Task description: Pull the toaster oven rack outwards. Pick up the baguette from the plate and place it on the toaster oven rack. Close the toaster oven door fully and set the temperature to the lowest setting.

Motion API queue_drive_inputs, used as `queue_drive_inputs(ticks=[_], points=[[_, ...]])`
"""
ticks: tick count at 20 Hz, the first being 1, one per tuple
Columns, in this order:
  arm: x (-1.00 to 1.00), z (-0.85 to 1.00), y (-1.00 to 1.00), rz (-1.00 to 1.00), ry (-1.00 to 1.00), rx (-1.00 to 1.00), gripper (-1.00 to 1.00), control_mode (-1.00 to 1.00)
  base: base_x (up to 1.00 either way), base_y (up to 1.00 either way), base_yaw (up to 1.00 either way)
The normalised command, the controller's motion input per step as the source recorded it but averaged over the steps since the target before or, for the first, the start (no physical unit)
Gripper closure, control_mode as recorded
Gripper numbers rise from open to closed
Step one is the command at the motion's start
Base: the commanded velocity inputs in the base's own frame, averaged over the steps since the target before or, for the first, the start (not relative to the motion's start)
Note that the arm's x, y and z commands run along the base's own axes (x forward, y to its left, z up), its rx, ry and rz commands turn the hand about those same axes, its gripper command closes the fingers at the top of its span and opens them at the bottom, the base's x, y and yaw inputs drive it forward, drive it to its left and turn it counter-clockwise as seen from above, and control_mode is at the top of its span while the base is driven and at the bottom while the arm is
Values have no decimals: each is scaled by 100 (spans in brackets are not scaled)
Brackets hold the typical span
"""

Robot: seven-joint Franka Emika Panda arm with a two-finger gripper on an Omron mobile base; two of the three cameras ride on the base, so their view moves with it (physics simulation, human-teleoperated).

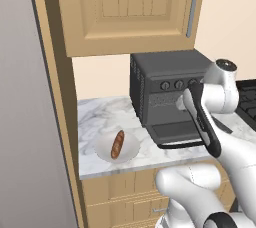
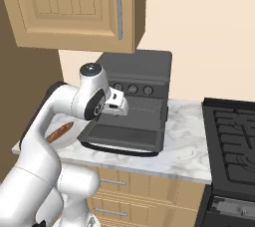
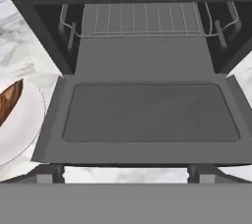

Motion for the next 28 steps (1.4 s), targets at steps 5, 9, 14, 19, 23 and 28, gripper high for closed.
queue_drive_inputs(ticks=[5,9,14,19,23,28], points=[[29,-11,-16,0,-10,2,-100,-100,0,0,0],[34,-1,-29,0,-15,9,-100,-100,0,0,0],[35,-4,-33,0,-18,12,-100,-100,0,0,0],[38,-8,-18,0,-12,8,-100,-100,0,0,0],[41,-4,-4,0,-7,3,-100,-100,0,0,0],[29,-10,0,0,-5,0,-100,-100,0,0,0]])
